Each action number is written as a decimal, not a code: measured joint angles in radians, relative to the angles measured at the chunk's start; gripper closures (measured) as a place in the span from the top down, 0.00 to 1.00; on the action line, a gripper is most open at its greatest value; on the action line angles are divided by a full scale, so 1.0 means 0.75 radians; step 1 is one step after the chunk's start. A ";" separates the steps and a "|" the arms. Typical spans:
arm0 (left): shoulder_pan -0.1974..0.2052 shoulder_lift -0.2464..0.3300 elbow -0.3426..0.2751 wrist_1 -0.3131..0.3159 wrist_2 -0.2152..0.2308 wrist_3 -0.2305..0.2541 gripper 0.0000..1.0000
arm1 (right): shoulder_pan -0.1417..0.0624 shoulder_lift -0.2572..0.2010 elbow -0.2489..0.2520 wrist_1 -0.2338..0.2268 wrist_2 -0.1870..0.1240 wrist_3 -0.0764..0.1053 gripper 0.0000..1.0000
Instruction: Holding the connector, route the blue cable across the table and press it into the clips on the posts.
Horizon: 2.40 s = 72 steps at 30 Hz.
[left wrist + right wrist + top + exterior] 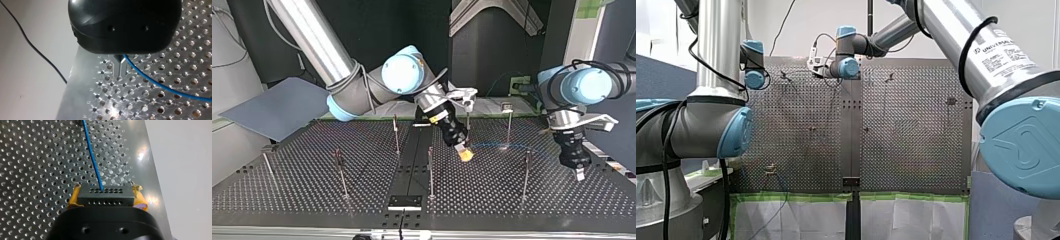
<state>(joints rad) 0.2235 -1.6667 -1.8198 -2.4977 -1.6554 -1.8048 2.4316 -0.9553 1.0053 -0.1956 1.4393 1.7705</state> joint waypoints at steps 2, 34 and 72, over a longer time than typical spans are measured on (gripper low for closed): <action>-0.002 -0.023 0.016 0.001 0.024 -0.011 0.00 | -0.006 0.010 -0.010 -0.002 0.000 -0.001 0.00; -0.005 -0.126 0.079 -0.099 0.026 -0.038 0.14 | -0.030 0.098 -0.116 0.013 0.071 -0.020 0.00; -0.098 0.277 -0.274 -0.395 0.030 -0.135 0.98 | -0.012 0.099 -0.116 0.058 0.148 -0.086 0.00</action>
<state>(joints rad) 0.1501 -1.4589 -2.0251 -2.7942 -1.6329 -1.9061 2.4225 -0.8814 0.9183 -0.1524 1.5501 1.7060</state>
